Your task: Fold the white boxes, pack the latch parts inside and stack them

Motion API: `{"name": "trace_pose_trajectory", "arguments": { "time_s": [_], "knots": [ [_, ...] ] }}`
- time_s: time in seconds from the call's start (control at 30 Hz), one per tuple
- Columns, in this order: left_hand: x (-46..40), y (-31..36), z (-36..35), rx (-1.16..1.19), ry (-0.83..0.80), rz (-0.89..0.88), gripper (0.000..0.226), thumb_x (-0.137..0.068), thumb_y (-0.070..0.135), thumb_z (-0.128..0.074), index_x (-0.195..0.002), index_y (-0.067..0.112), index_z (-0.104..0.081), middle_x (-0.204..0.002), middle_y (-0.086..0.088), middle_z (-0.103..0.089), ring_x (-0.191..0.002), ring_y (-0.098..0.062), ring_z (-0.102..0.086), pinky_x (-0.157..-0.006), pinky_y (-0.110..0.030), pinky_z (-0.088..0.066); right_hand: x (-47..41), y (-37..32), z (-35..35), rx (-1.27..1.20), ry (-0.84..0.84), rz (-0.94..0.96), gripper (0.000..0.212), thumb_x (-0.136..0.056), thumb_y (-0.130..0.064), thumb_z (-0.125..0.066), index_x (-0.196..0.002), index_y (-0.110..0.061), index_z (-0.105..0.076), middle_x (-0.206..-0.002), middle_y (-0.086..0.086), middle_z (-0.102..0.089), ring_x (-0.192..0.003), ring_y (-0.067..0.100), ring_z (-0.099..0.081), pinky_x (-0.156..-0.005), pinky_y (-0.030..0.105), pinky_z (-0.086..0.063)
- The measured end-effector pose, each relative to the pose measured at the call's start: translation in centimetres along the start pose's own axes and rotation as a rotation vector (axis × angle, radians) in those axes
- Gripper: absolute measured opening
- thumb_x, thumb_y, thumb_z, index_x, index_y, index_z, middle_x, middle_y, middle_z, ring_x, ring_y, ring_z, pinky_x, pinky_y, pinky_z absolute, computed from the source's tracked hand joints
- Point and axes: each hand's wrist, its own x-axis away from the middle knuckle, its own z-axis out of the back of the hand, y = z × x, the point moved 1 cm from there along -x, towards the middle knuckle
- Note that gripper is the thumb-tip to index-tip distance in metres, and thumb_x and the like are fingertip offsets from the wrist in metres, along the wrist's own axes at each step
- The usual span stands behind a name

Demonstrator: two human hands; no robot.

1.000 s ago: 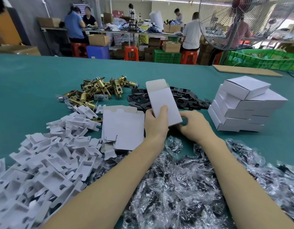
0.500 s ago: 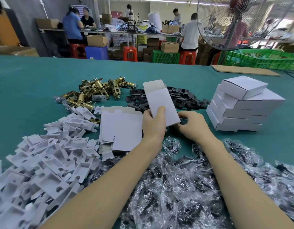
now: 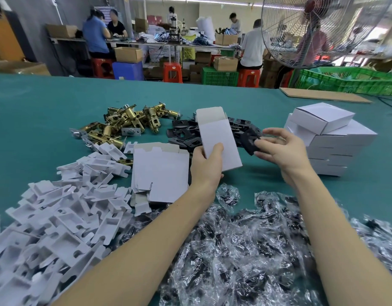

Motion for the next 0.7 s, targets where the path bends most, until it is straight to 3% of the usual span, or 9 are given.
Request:
{"name": "trace_pose_trajectory", "arguments": {
  "time_s": [0.1,0.2,0.3,0.47,0.57,0.63,0.7],
  "knots": [
    [0.2,0.0,-0.1,-0.037,-0.051,-0.032,0.012,-0.098,0.035,-0.059,-0.103,0.026,-0.053,-0.107,0.003,-0.063,-0.088,-0.012,-0.061,-0.063,-0.028,-0.051,0.0,-2.1,0.6,-0.104,-0.029,-0.028,0.019,-0.097,0.009,-0.058,-0.106,-0.007,-0.064,-0.100,0.011,-0.064,-0.090,0.023,-0.069,-0.072,0.023,-0.062],
    [0.4,0.0,-0.3,-0.089,-0.098,-0.066,0.014,-0.098,0.035,-0.061,-0.105,0.026,-0.054,-0.106,0.005,-0.063,-0.090,-0.013,-0.062,-0.060,-0.027,-0.050,0.4,-4.4,0.9,-0.094,-0.099,-0.045,0.021,-0.099,0.007,-0.052,-0.099,-0.004,-0.069,-0.106,0.011,-0.072,-0.101,0.026,-0.070,-0.073,0.023,-0.061],
    [0.5,-0.1,-0.5,-0.122,-0.134,-0.089,0.013,-0.098,0.034,-0.062,-0.103,0.026,-0.054,-0.104,0.005,-0.063,-0.089,-0.013,-0.063,-0.059,-0.026,-0.050,0.9,-6.4,0.7,-0.125,-0.074,-0.064,0.021,-0.101,0.003,-0.050,-0.092,-0.002,-0.068,-0.103,0.015,-0.069,-0.094,0.028,-0.073,-0.069,0.022,-0.060],
    [0.5,-0.2,-0.6,-0.153,-0.138,-0.114,0.016,-0.096,0.035,-0.064,-0.105,0.025,-0.056,-0.106,0.005,-0.065,-0.096,-0.017,-0.065,-0.072,-0.034,-0.050,1.6,-8.0,-0.1,-0.221,-0.119,-0.114,0.017,-0.104,-0.004,-0.040,-0.109,-0.001,-0.056,-0.109,0.016,-0.055,-0.083,0.033,-0.078,-0.064,0.024,-0.061],
    [0.6,-0.3,-0.6,-0.171,-0.151,-0.130,0.014,-0.096,0.036,-0.064,-0.102,0.027,-0.056,-0.103,0.008,-0.065,-0.092,-0.013,-0.065,-0.070,-0.032,-0.050,1.8,-8.4,0.0,-0.289,-0.190,-0.147,0.016,-0.103,-0.005,-0.046,-0.115,0.002,-0.053,-0.117,0.019,-0.052,-0.094,0.037,-0.076,-0.071,0.027,-0.062],
    [0.6,-0.3,-0.6,-0.182,-0.157,-0.139,0.013,-0.095,0.037,-0.064,-0.101,0.029,-0.055,-0.102,0.008,-0.065,-0.090,-0.011,-0.064,-0.068,-0.030,-0.049,2.0,-8.5,-0.1,-0.261,-0.248,-0.135,0.010,-0.099,0.001,-0.053,-0.105,0.006,-0.060,-0.115,0.017,-0.061,-0.105,0.036,-0.073,-0.078,0.027,-0.062],
    [0.6,-0.4,-0.6,-0.193,-0.161,-0.148,0.013,-0.095,0.037,-0.064,-0.100,0.029,-0.055,-0.102,0.008,-0.065,-0.090,-0.010,-0.064,-0.067,-0.029,-0.049,2.1,-8.5,-0.3,-0.151,-0.276,-0.082,0.009,-0.095,0.007,-0.059,-0.100,0.005,-0.067,-0.106,0.013,-0.070,-0.103,0.029,-0.075,-0.080,0.023,-0.060]
  ]
}}
